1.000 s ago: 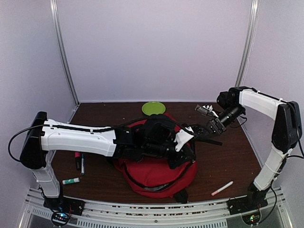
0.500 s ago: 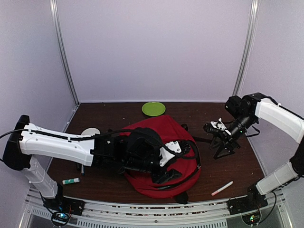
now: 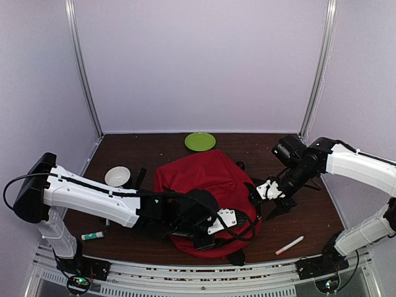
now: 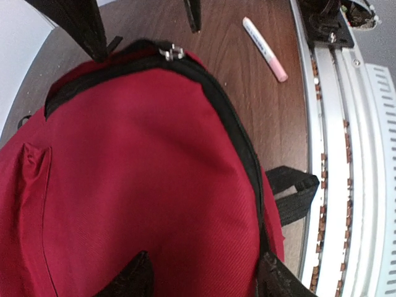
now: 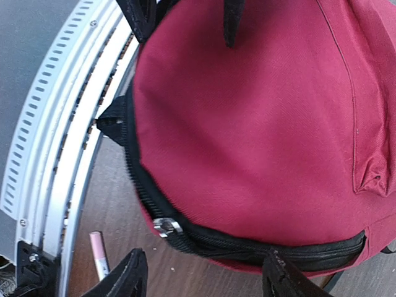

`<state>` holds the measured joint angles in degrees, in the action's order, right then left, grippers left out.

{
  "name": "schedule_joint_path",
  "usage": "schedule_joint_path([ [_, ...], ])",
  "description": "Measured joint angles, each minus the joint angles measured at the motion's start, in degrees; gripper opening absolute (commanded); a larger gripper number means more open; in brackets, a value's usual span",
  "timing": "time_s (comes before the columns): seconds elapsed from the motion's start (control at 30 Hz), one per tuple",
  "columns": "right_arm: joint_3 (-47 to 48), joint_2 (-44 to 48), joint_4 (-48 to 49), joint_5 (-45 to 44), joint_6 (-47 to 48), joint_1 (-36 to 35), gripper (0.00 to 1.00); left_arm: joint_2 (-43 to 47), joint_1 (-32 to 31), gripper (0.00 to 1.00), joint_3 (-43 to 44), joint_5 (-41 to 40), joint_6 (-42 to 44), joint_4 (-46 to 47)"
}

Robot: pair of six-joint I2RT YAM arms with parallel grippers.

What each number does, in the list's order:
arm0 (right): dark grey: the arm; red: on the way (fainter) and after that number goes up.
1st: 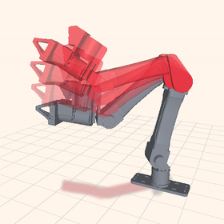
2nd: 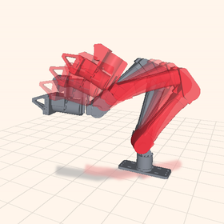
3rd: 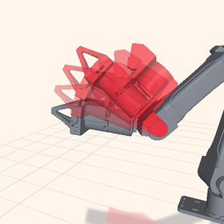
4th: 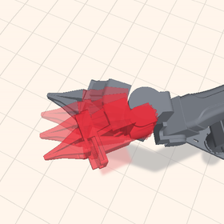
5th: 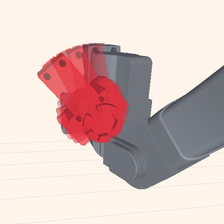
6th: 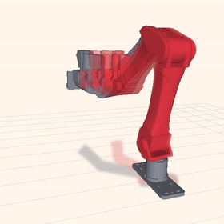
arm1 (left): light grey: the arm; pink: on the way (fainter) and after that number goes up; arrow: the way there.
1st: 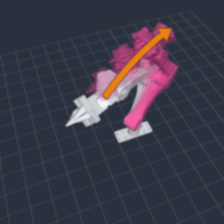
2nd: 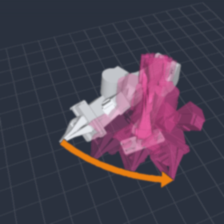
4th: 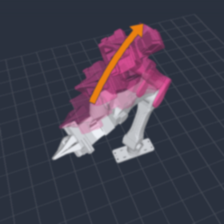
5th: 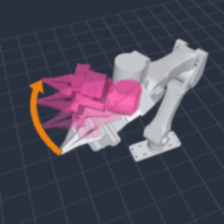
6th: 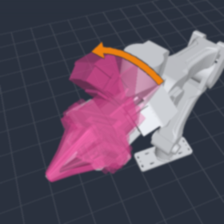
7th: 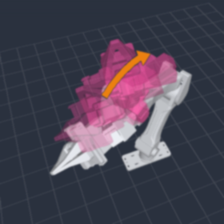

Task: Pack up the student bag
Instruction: Adjust the student bag at the center of the board.

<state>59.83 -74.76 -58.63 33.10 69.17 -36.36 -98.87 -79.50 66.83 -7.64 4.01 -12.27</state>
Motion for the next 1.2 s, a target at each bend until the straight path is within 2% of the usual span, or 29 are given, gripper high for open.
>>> schedule_joint_path([
  [0.13,0.1,-3.7,3.0,-1.7,1.6,-0.2,0.66,0.0,0.0,0.6,-2.8,-3.5,-0.2,-1.3],
  [0.2,0.2,-6.7,4.3,-3.0,2.5,-0.2,0.62,0.0,-0.1,0.6,-3.3,-6.9,-0.9,-3.2],
  [0.33,0.1,-11.5,7.3,-5.0,3.7,-0.2,0.32,-0.5,-0.1,0.55,-3.2,-12.6,-2.9,-6.1],
  [0.4,0.3,-13.1,8.0,-4.9,3.2,-0.2,0.2,-1.5,-0.2,0.53,-3.0,-16.1,-4.5,-7.8],
  [0.5,0.5,-13.8,7.9,-4.4,2.8,-0.2,0.11,-2.9,-0.3,0.48,-2.8,-20.1,-6.5,-9.3],
  [0.6,-1.1,-11.7,8.7,-4.3,2.2,-0.2,0.06,-3.4,0.1,0.44,-2.9,-23.5,-8.7,-10.6],
  [0.83,-9.8,0.7,12.5,-2.9,-2.8,-0.4,0.03,-3.4,6.5,0.41,-5.1,-26.8,-10.4,-5.7],
  [1.1,-12.7,5.0,14.0,-0.3,-11.2,-2.4,0.03,-7.9,16.9,0.5,-3.4,-27.5,-2.6,5.7],
  [1.13,-12.2,5.1,13.4,-0.2,-12.3,-3.8,0.06,-8.6,17.6,0.52,-2.9,-27.7,-1.8,6.7],
  [1.2,-11.1,5.2,13.0,-0.1,-14.5,-7.1,0.26,-8.4,17.9,0.55,-3.0,-28.0,-1.2,7.1],
])
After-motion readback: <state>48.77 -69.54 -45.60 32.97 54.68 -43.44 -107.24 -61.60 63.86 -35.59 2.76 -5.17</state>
